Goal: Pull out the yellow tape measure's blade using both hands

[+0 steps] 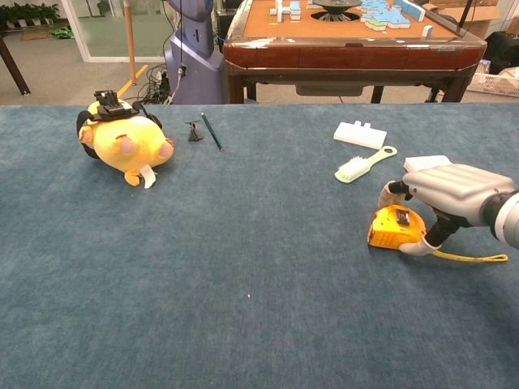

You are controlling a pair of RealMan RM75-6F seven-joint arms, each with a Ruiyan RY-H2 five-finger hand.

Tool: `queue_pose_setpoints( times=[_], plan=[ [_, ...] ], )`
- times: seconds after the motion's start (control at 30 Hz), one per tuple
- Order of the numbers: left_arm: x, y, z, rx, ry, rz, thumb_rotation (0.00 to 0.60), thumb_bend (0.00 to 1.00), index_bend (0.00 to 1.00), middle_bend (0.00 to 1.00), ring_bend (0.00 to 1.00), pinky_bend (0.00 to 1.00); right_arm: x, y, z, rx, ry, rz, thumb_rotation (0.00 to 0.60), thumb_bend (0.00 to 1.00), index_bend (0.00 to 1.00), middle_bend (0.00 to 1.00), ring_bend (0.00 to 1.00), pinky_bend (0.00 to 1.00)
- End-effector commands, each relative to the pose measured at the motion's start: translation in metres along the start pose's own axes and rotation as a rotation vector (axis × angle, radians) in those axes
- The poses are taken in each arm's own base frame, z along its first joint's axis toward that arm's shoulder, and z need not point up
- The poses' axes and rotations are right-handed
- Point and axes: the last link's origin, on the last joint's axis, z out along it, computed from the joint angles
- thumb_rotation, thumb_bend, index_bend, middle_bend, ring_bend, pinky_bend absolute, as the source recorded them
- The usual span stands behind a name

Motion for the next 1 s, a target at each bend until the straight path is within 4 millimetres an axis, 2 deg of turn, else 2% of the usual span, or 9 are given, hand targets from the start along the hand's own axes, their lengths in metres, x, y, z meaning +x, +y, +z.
queue_pose_setpoints(
  times=[0.03,0.2,0.37,0.63,0.8,1.0],
  plan=[
    [0.001,0.0,0.002,-0.003,-0.002,-0.001,0.6,0.22,0.04,0.0,0.0,0.01,-0.001,-0.001,0.0,0.001,-0.008,0.004,0.6,0.42,0.34,0.37,0.24,0.18],
    [0.003,0.007,0.013,-0.037,-0.005,-0.004,0.6,0.22,0.04,0.0,0.0,0.01,0.004,-0.006,-0.001,0.02,0.0,0.043,0.6,0.55,0.45,0.46,0.31,0.18],
    [0.003,0.028,0.035,-0.11,-0.055,-0.062,0.6,0.22,0.04,0.0,0.0,0.01,0.028,-0.015,-0.004,0.052,0.042,0.106,0.6,0.6,0.52,0.53,0.37,0.19],
    [-0.009,0.072,0.07,-0.195,-0.172,-0.246,0.6,0.22,0.04,0.0,0.0,0.01,0.08,-0.046,-0.011,0.128,0.131,0.151,0.6,0.61,0.54,0.57,0.44,0.22],
    [-0.02,0.098,0.085,-0.228,-0.221,-0.358,0.6,0.22,0.02,0.0,0.0,0.01,0.103,-0.069,-0.011,0.161,0.164,0.151,0.6,0.61,0.56,0.59,0.47,0.24],
    [-0.034,0.126,0.094,-0.269,-0.274,-0.417,0.6,0.22,0.0,0.0,0.0,0.01,0.12,-0.09,-0.006,0.174,0.17,0.122,0.6,0.61,0.58,0.61,0.5,0.26]
  ],
)
